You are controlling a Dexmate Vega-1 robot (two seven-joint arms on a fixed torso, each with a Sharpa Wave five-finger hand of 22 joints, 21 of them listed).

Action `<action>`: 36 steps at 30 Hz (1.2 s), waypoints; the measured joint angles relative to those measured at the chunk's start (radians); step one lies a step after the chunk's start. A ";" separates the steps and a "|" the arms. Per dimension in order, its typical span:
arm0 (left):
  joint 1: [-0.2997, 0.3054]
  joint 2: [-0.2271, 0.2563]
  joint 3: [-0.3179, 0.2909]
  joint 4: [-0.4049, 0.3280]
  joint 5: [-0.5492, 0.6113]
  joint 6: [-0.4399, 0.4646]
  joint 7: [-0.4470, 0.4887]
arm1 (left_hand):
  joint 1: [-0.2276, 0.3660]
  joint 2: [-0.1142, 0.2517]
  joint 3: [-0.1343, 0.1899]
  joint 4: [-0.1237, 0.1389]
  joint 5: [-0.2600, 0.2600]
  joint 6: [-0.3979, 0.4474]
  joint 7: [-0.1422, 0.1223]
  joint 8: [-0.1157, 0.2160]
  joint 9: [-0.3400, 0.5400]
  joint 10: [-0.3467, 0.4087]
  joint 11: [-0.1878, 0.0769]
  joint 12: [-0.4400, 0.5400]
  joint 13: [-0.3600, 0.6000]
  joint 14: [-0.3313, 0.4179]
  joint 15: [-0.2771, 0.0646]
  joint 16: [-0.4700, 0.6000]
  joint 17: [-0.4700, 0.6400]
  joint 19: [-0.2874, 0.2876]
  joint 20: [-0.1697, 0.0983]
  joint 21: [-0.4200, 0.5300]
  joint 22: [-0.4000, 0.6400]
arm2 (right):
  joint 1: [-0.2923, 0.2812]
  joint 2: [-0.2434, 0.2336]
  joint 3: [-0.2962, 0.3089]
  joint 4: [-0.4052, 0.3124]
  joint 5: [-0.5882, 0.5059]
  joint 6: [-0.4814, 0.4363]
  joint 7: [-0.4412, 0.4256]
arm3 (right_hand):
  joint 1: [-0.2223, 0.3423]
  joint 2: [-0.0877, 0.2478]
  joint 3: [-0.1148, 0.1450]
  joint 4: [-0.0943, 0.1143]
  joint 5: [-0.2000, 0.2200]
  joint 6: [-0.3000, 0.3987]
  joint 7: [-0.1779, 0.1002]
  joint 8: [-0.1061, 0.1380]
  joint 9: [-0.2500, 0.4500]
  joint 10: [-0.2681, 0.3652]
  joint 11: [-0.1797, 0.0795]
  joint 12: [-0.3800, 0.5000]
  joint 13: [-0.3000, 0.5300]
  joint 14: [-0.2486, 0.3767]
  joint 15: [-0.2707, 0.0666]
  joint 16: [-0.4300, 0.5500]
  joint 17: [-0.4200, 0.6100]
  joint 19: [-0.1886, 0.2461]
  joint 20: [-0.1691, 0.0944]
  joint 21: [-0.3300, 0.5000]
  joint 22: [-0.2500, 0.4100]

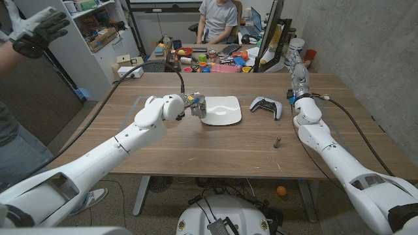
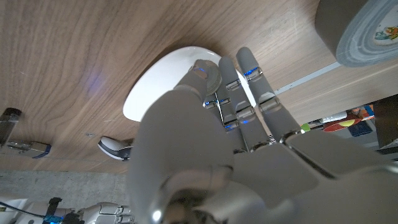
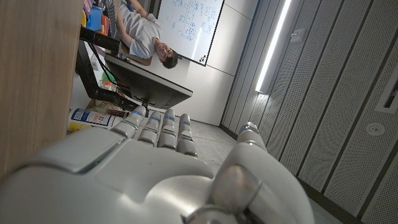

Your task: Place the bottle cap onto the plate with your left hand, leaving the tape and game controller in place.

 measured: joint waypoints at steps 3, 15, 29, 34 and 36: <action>-0.035 -0.001 0.031 0.038 -0.014 -0.019 0.008 | -0.004 -0.004 0.000 0.000 0.000 0.001 -0.001 0.000 0.000 0.003 -0.003 0.000 0.000 0.002 -0.002 -0.006 0.000 0.000 0.000 0.000 0.000 | 0.002 0.002 0.001 0.015 0.003 0.006 0.002 | 0.000 0.000 0.000 0.000 0.000 0.000 0.000 0.000 0.000 0.000 0.000 0.000 0.000 0.000 0.000 0.000 0.000 0.000 0.000 0.000 0.000; -0.178 -0.045 0.141 0.215 -0.056 -0.114 0.071 | -0.015 -0.006 -0.002 0.002 -0.004 0.019 -0.019 -0.002 0.000 0.018 -0.018 -0.004 0.006 0.009 -0.009 -0.015 0.000 -0.005 -0.006 0.000 0.000 | 0.028 0.016 0.009 0.106 0.018 0.042 0.014 | -0.006 -0.006 0.000 0.000 0.000 0.000 0.000 0.000 0.000 0.000 0.000 0.000 0.000 0.000 0.000 0.000 0.000 0.000 0.000 0.000 0.000; -0.305 -0.127 0.241 0.391 -0.076 -0.180 0.104 | -0.029 -0.005 -0.004 0.004 0.001 0.022 -0.023 0.000 0.000 0.023 -0.023 -0.009 0.002 0.009 -0.009 -0.032 0.000 -0.027 -0.003 0.000 0.000 | 0.056 0.024 0.019 0.190 0.036 0.090 0.037 | -0.005 -0.005 0.000 0.000 0.000 0.000 0.000 0.000 0.000 0.000 0.000 0.000 0.000 0.000 0.000 0.000 0.000 0.000 0.000 0.000 0.000; -0.329 -0.150 0.268 0.431 -0.076 -0.197 0.117 | -0.031 -0.006 -0.004 0.004 0.001 0.023 -0.023 0.000 0.000 0.023 -0.023 -0.009 0.002 0.009 -0.009 -0.044 0.000 -0.042 0.006 0.000 -0.003 | 0.064 0.024 0.024 0.221 0.043 0.102 0.047 | -0.011 0.000 -0.007 0.001 0.000 0.000 0.000 0.000 0.000 0.000 0.000 0.000 0.000 0.000 0.000 0.000 0.000 0.000 0.000 0.000 0.000; -0.343 -0.165 0.284 0.455 -0.076 -0.202 0.121 | -0.033 -0.009 -0.009 0.009 0.001 0.023 -0.023 0.000 0.000 0.027 -0.027 -0.009 0.003 0.007 -0.007 -0.048 0.000 -0.043 0.007 0.000 -0.003 | 0.067 0.024 0.027 0.235 0.049 0.108 0.054 | -0.011 0.000 -0.007 0.001 0.000 0.000 0.000 0.000 0.000 0.000 0.000 0.000 0.000 0.000 0.000 0.000 0.000 0.000 0.000 0.000 0.000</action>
